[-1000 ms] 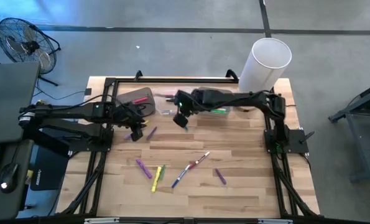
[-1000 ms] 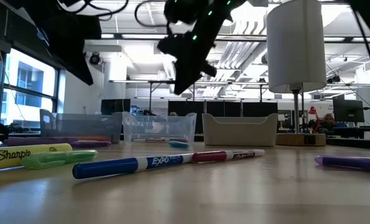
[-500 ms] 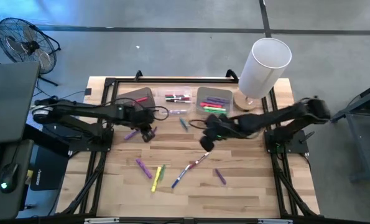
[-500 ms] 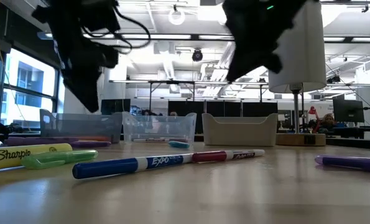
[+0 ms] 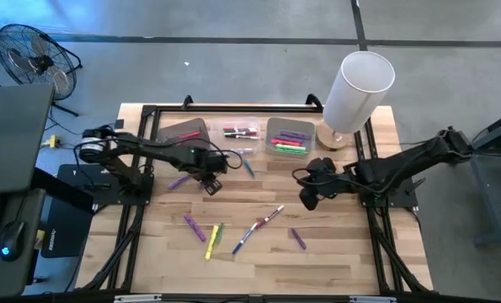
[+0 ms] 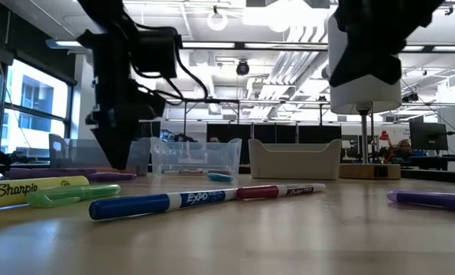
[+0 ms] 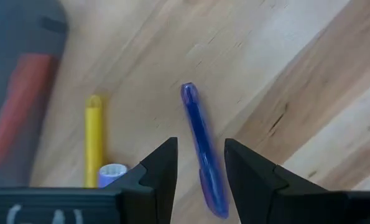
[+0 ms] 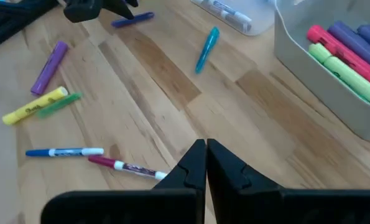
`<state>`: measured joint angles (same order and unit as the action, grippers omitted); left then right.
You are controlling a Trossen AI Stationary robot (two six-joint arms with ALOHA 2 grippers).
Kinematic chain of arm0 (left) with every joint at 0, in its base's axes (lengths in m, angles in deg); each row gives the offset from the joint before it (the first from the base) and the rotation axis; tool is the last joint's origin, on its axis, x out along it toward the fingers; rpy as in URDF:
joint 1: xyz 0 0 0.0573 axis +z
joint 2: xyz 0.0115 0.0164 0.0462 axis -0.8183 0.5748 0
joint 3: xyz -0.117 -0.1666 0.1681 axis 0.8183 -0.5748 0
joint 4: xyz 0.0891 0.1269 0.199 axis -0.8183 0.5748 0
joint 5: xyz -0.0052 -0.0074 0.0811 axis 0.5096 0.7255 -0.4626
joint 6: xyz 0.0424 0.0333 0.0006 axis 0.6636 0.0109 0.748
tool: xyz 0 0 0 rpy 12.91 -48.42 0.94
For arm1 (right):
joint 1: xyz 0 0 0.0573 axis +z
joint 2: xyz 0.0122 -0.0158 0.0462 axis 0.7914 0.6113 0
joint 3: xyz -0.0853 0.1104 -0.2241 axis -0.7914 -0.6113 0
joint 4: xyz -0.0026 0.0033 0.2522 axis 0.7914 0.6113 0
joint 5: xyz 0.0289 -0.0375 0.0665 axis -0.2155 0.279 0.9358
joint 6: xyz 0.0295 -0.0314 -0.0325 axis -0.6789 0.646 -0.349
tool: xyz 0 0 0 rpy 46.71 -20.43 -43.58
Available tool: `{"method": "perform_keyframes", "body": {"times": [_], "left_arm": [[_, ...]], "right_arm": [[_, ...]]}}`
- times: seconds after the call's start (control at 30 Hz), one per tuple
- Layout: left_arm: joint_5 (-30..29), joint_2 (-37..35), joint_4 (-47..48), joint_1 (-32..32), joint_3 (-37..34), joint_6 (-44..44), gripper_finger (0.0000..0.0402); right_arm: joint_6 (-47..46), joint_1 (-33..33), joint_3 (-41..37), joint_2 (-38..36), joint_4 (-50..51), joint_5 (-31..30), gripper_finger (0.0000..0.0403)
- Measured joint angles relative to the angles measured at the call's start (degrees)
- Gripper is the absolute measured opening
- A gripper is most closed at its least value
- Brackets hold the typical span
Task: Pick & Place Markers
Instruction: Put the blue pen into the black bin
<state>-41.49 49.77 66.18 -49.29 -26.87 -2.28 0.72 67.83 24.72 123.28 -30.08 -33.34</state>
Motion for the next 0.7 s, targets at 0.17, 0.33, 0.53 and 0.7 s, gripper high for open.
{"method": "perform_keyframes", "body": {"times": [0.17,0.33,0.53,0.7], "left_arm": [[0.8,3.6,-0.1,0.0,0.8,-2.7,0.0128],[1.8,6.2,-0.3,0.0,1.1,-5.7,0.0128],[3.2,6.2,-1.7,0.0,0.9,-10.5,0.009],[4.0,6.3,-2.0,0.0,0.8,-14.8,0.0027]], "right_arm": [[0.5,-0.1,-2.5,-1.9,0.8,1.5,0.0],[3.3,-0.1,-2.8,-2.1,2.4,1.7,0.0],[6.9,-0.1,-2.8,-2.1,2.4,1.6,0.0],[9.3,-0.1,-2.8,-2.1,2.4,2.1,0.0]]}}
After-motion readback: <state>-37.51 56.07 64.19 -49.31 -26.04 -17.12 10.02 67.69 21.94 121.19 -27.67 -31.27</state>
